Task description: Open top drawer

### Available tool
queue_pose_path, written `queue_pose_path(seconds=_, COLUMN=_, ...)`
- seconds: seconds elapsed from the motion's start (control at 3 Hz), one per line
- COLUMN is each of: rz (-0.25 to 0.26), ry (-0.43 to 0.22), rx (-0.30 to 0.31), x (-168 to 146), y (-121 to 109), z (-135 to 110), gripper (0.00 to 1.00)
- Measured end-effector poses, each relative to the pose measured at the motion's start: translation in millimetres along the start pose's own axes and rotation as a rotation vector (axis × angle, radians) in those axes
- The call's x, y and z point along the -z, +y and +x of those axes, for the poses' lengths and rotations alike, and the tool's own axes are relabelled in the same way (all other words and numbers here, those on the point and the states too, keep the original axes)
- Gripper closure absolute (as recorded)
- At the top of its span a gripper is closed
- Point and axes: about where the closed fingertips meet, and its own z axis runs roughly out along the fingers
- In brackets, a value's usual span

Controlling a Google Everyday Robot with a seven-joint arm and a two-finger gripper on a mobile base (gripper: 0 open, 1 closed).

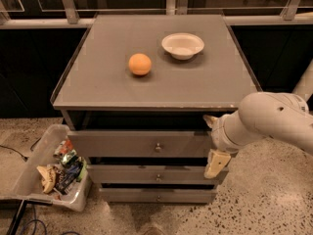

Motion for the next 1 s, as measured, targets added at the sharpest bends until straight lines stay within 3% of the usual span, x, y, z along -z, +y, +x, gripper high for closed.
queue_pose_path(seconds=1.0, rz=-0.044, ry=-0.061, rx=-0.006, x=-40.2, y=-6.7, z=16.2, gripper=0.00)
